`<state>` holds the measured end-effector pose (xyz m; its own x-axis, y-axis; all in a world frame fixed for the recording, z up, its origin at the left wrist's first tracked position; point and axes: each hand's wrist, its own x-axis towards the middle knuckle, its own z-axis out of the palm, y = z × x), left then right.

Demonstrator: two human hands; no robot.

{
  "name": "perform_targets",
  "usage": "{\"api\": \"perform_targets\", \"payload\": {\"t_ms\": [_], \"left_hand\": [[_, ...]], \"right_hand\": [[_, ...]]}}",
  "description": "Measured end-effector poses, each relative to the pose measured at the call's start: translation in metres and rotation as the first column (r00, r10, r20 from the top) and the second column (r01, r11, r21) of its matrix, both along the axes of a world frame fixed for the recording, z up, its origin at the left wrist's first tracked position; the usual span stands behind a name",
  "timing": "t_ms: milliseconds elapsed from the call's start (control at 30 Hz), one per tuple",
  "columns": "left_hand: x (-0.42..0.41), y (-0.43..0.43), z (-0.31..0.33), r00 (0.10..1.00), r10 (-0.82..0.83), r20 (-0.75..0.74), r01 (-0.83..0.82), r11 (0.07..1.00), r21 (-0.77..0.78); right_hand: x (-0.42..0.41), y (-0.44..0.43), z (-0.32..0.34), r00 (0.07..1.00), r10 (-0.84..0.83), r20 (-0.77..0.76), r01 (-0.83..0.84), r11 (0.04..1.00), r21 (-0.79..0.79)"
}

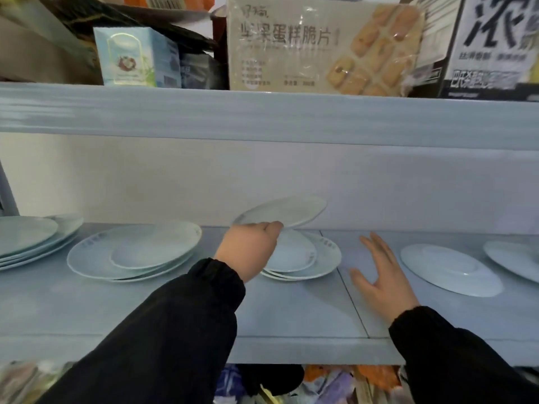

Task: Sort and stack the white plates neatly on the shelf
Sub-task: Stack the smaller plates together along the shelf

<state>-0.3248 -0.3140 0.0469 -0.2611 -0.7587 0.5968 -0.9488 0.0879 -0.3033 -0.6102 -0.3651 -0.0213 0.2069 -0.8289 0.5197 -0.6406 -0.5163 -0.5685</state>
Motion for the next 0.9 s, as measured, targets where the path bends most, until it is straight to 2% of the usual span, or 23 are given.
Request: {"api": "perform_targets", "payload": {"t_ms": [133, 267, 400, 533, 900], "left_hand": [[-0.045, -0.015, -0.025, 0.997, -0.064, 0.039, 0.058, 0.989, 0.137], [-0.068, -0.022, -0.049, 0.996, -0.089, 0.014, 0.084, 0.968, 0.236], [-0.063, -0.031, -0.065, 0.987, -0.138, -0.085, 0.153, 0.966, 0.207], [-0.062, -0.036, -0.078, 0.952, -0.277, -0.13, 0.285, 0.957, 0.05], [-0.064, -0.027, -0.074, 0.933, -0.268, -0.238, 0.298, 0.95, 0.096]], "right_hand": [[-0.017, -0.008, -0.002, 0.996, -0.047, 0.08, 0.043, 0.998, 0.054], [-0.021, -0.011, -0.006, 0.995, -0.052, 0.082, 0.046, 0.997, 0.069], [-0.018, -0.014, -0.008, 0.999, -0.033, 0.028, 0.031, 0.997, 0.064], [-0.018, -0.016, -0.012, 1.0, -0.021, -0.012, 0.021, 0.998, 0.067], [-0.017, -0.016, -0.013, 1.0, -0.013, 0.009, 0.012, 0.997, 0.08]]}}
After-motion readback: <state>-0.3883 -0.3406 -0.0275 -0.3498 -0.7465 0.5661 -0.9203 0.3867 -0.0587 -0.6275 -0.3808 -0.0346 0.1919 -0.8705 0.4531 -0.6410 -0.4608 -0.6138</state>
